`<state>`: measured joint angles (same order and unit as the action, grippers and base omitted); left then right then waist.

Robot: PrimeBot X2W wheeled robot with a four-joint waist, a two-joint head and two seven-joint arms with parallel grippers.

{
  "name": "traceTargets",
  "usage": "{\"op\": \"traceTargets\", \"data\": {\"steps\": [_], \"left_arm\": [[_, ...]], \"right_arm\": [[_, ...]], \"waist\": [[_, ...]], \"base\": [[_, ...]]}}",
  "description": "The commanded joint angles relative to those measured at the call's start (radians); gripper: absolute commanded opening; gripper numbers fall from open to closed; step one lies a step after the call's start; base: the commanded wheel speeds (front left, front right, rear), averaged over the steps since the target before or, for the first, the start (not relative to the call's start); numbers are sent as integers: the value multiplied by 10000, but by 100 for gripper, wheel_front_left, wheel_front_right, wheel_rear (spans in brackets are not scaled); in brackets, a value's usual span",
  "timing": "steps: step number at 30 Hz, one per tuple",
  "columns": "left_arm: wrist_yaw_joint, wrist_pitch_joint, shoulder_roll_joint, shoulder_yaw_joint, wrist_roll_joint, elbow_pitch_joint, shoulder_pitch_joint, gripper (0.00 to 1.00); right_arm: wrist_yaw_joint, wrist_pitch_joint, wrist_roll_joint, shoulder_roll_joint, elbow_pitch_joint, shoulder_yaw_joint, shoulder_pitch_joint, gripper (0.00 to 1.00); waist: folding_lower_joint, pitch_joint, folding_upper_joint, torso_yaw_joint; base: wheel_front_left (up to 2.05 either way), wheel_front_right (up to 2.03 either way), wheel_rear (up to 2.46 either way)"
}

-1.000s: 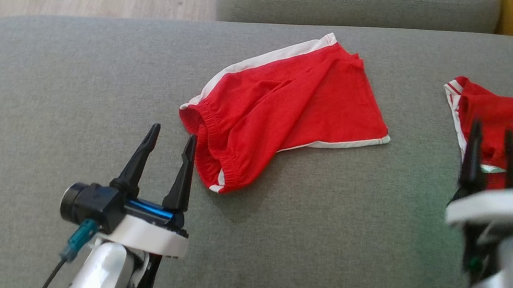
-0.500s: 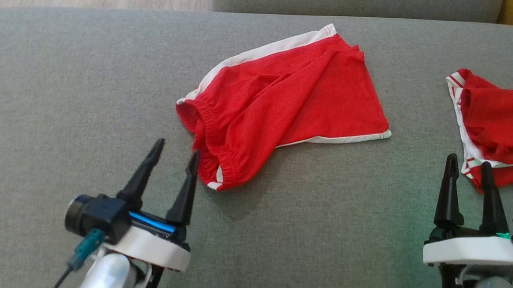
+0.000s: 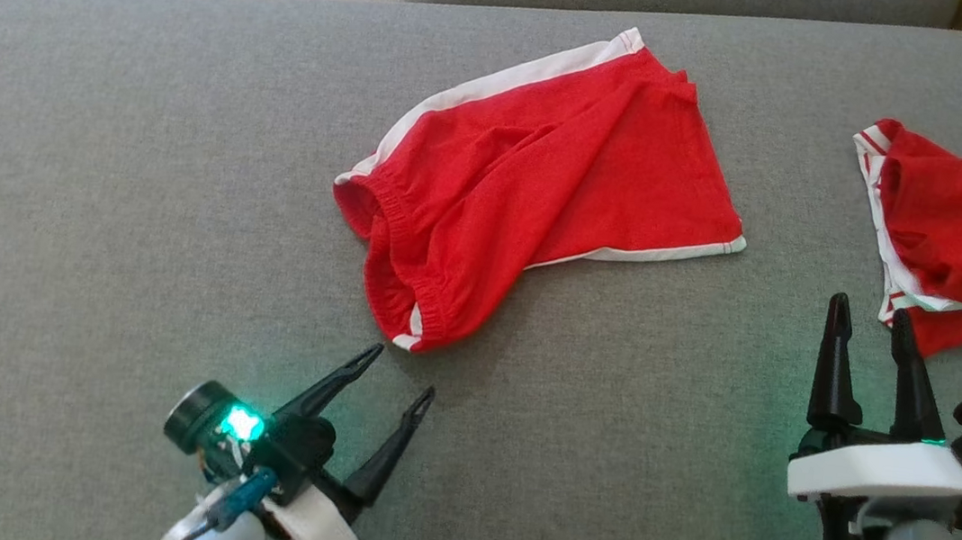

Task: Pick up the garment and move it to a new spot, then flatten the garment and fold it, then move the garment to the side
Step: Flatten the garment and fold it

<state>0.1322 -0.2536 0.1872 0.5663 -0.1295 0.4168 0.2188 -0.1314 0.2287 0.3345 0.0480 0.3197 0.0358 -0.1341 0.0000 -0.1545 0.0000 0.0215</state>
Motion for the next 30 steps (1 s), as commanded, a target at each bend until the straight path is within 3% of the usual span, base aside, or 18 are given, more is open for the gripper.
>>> {"op": "traceTargets", "data": {"steps": [1,13,19,20,21,22,30], "left_arm": [[-46,-69,279,-111,381,233,750,100],[-514,-78,340,402,1361,2021,2128,100],[-410,-80,281,542,1249,2217,2383,100],[-371,-80,263,552,1175,2305,2392,44],[-340,-80,237,573,1119,2352,2414,9],[-314,-80,209,599,1071,2362,2434,0],[-134,-81,40,307,68,1392,2139,0]], "right_arm": [[7,19,50,23,-250,-304,-445,100],[7,-16,160,23,-236,-425,-744,100],[7,32,104,22,-269,-355,-764,100],[7,39,94,22,-260,-356,-757,100],[7,45,85,22,-251,-354,-751,100],[7,49,72,22,-237,-344,-747,100],[7,-288,-448,22,63,-299,-829,100]], "waist": [[0,-64,0,-41],[0,-491,0,-495],[0,-635,0,-593],[0,-637,0,-595],[0,-637,0,-591],[0,-629,0,-576],[0,-414,0,-205]], "base": [[0,0,0],[0,0,0],[0,0,0],[0,0,0],[0,0,0],[0,0,0],[0,0,0]]}}
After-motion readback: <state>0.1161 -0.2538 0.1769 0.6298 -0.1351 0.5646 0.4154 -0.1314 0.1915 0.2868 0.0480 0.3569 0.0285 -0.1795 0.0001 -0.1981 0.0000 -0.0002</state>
